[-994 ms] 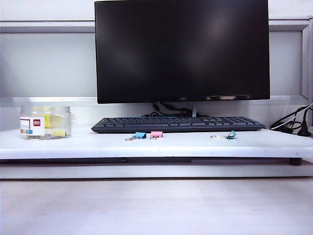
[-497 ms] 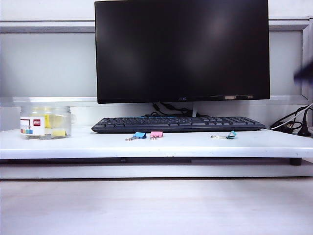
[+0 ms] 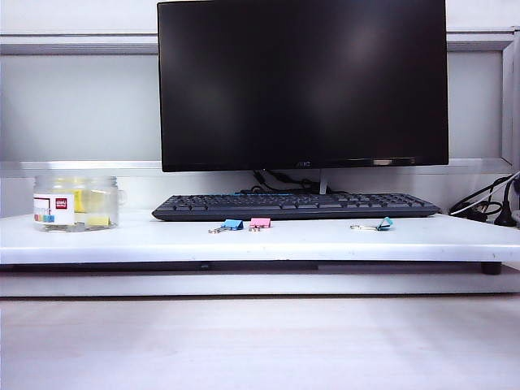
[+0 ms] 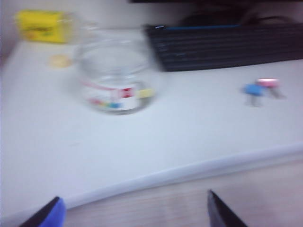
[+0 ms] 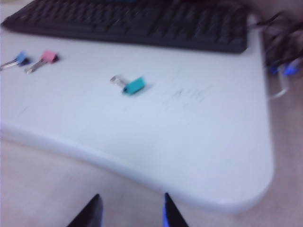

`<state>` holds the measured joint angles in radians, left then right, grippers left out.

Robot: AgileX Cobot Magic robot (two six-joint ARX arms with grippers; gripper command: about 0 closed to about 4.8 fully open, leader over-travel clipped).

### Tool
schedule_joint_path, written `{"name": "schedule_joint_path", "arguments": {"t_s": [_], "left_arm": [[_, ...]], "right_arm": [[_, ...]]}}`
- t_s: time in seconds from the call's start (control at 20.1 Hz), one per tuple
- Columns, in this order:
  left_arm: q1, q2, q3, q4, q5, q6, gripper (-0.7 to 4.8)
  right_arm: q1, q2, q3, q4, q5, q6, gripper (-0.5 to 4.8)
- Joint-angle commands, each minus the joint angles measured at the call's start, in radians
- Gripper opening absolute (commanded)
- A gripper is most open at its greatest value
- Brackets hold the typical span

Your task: Pick up the clips with the largest number of clips of the same color on the table and place them in a round transparent plastic box.

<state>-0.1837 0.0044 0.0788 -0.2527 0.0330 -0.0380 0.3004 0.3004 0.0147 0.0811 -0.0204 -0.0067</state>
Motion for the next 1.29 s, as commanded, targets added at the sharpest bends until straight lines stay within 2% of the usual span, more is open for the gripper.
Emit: {"name": "schedule_joint_path", "arguments": {"t_s": [0.05, 0.15, 0.3, 0.45, 0.65, 0.8, 1.29], "left_arm": [[0.0, -0.003, -0.003, -0.028, -0.061, 0.011, 3.98], [0.0, -0.003, -0.003, -0.042, -0.1, 0.013, 3.98], [0.0, -0.003, -0.003, -0.068, -0.182, 0.013, 3.98], [0.0, -0.003, -0.003, -0.09, -0.193, 0.013, 3.98], [0.0, -0.003, -0.005, -0.09, -0.186, 0.013, 3.98], [0.0, -0.003, -0.01, -0.064, -0.134, 0.032, 3.98], [0.0, -0.003, -0.037, -0.029, -0.114, 0.038, 3.98]], "right_arm": [[0.001, -0.001, 0.002, 0.038, 0.002, -0.02, 1.66], [0.001, 0.0, 0.001, 0.017, 0.005, -0.029, 1.66], [0.001, 0.0, -0.003, -0.014, 0.13, -0.073, 1.66], [0.001, 0.0, -0.003, -0.021, 0.161, -0.072, 1.66], [0.001, 0.0, -0.006, -0.024, 0.142, -0.062, 1.66], [0.001, 0.0, -0.006, -0.018, 0.024, -0.053, 1.66], [0.0, 0.001, -0.006, -0.062, -0.022, -0.049, 1.66]]}}
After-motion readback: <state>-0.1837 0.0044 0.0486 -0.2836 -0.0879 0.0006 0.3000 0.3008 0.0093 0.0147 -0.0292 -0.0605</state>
